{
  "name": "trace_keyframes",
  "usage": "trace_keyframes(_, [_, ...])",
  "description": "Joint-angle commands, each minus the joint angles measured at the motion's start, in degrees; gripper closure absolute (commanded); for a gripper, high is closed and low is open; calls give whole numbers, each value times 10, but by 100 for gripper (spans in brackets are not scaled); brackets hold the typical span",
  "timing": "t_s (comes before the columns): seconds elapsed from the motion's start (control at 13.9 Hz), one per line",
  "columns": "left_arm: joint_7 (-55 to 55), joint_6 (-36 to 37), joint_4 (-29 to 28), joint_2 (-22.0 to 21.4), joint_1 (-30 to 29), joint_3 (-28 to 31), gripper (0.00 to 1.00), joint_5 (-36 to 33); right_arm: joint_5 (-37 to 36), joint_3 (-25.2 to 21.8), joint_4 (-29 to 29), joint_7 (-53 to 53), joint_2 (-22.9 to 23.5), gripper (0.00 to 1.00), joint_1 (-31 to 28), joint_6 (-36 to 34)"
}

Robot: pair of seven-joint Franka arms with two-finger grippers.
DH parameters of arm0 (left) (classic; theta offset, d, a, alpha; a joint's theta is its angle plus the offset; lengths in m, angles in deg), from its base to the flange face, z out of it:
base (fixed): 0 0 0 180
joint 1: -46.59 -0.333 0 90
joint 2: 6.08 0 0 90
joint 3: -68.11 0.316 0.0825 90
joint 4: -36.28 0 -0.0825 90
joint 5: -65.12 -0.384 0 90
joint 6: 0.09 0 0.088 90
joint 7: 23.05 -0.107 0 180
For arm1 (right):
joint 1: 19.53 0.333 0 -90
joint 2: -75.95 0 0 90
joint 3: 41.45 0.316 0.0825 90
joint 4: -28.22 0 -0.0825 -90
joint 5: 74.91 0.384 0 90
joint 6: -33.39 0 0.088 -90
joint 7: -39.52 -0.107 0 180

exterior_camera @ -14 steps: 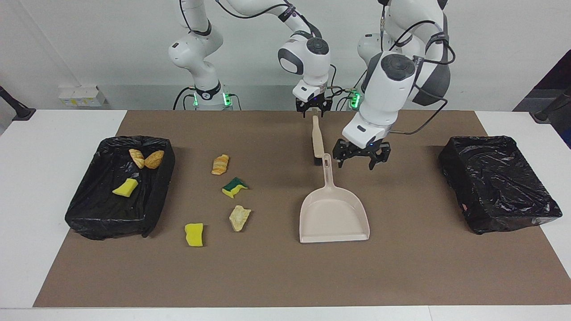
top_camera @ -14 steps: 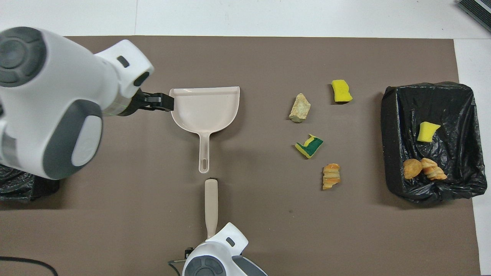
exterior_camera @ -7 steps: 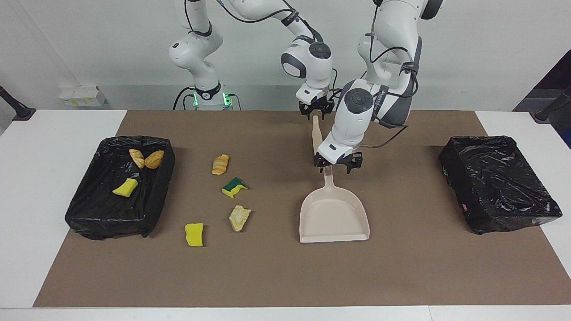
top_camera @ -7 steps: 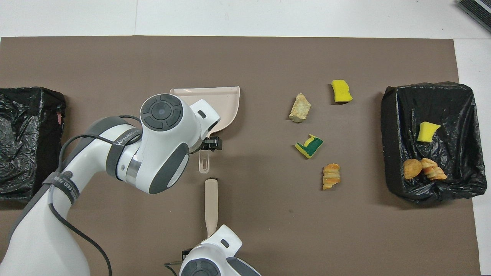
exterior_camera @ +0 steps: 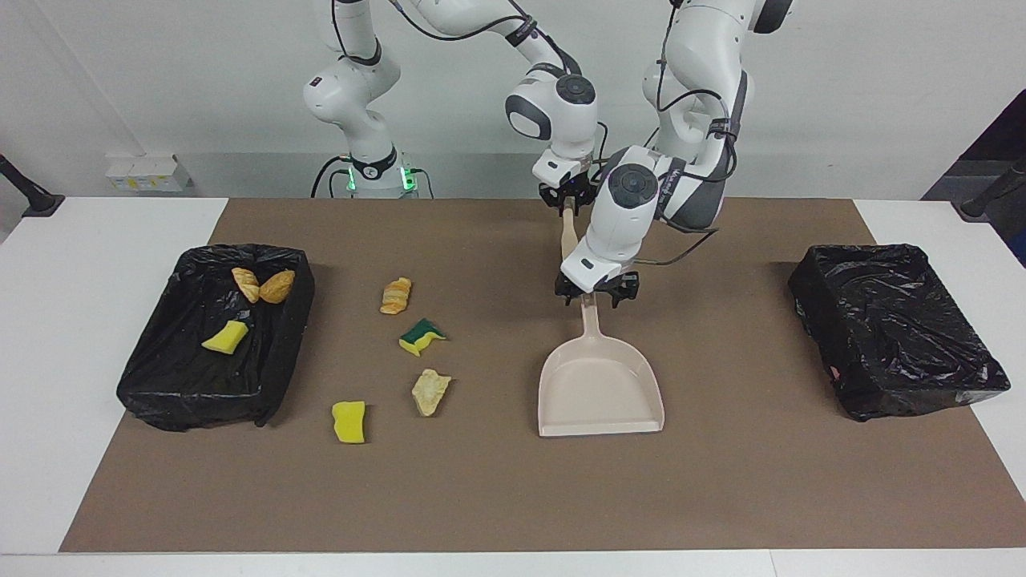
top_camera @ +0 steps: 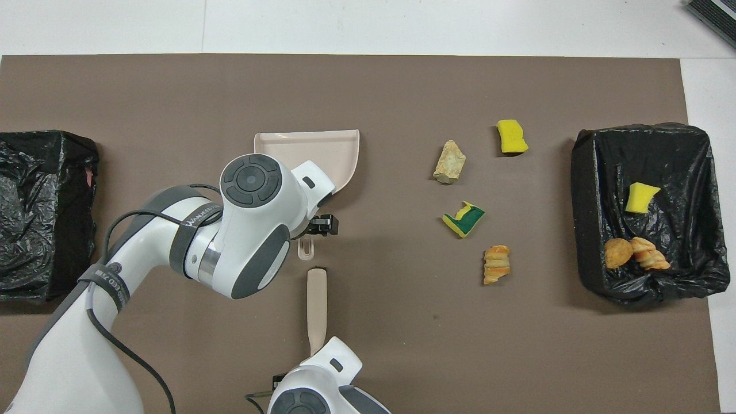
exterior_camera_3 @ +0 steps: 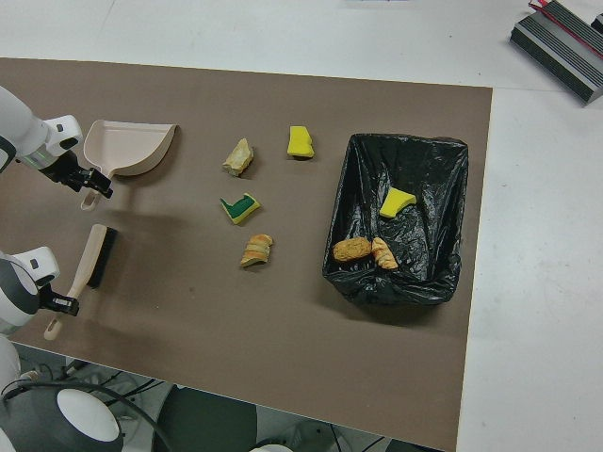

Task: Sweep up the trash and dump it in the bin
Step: 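Reach the left gripper to the dustpan handle and grasp it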

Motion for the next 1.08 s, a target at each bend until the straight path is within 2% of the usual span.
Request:
trace_keyframes(0.0, [2, -5, -21, -19, 10, 9, 100, 8, 1, 0, 1, -18, 1, 88, 2, 10])
trace_keyframes(0.07, [1, -6, -19, -19, 9, 9, 100, 9, 1, -1, 1, -18, 0, 99, 2, 9])
trace_keyframes(0.36, [-15, -4, -12, -17, 9, 9, 100, 7, 1, -2, 1, -19, -9, 100, -2, 4])
trace_keyframes(0.58, [-93, 9, 8, -18, 8, 12, 100, -7, 1, -4, -1, -22, -12, 100, -2, 2])
trace_keyframes(0.72, [-148, 18, 32, -21, 2, 13, 100, -77, 0, -4, -7, -35, -26, 100, -5, -5])
trace_keyframes(0.86, [-217, 23, 47, -41, -10, 18, 100, -92, 0, -4, -12, -48, -50, 100, -18, -39])
trace_keyframes(1.01, [-322, 44, 51, -78, -59, 19, 100, -93, -1, -4, -25, -40, -90, 100, -47, -94])
